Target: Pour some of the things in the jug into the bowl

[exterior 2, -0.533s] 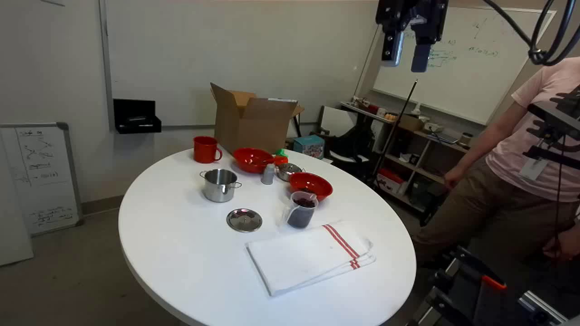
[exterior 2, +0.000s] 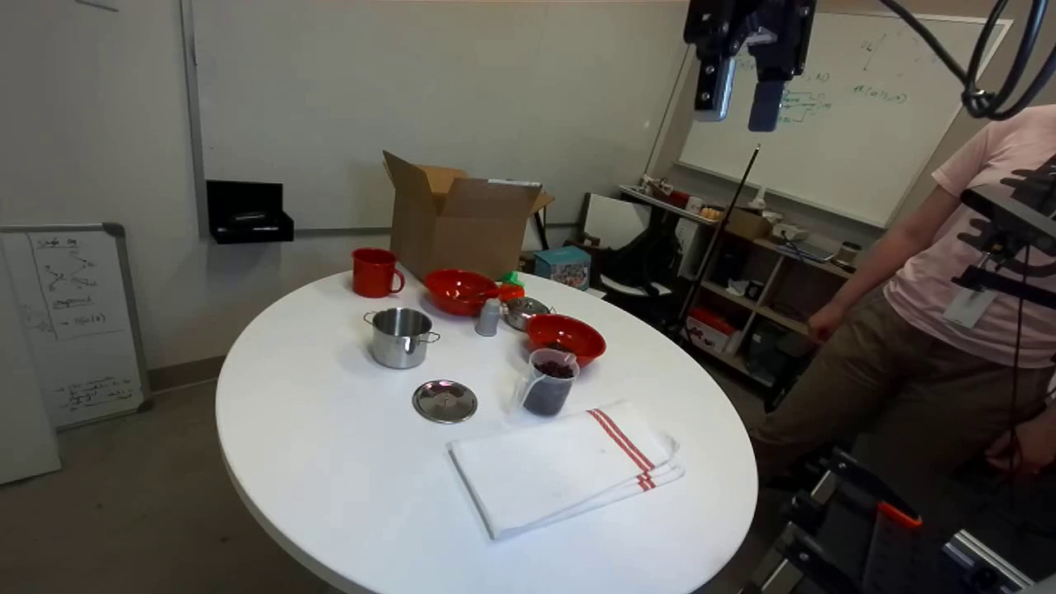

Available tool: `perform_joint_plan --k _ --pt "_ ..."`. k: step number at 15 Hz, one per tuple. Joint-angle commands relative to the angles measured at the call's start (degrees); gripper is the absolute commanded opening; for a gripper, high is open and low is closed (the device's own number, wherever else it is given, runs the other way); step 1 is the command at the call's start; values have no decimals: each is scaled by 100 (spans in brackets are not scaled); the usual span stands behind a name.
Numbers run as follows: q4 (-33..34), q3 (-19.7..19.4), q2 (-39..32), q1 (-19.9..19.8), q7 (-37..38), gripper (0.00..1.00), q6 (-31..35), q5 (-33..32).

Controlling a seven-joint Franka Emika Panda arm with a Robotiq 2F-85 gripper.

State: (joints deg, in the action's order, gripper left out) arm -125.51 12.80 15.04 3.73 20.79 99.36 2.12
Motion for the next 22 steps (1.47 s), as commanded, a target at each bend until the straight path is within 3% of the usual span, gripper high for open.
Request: perform_joint_plan --k 1,2,6,10,16,22 --pt "9 -84 -8 92 18 100 -10 -21" --pt "191 -22 -399 -96 789 100 151 -346" --pt "326 -88 -1191 -175 1968 100 857 -543" --pt "422 -469 -2038 -172 2985 100 1643 -662" --pt "562 -1126 -2942 -126 4172 100 2301 -424" --pt "663 -1442 -3760 -36 5436 100 3093 106"
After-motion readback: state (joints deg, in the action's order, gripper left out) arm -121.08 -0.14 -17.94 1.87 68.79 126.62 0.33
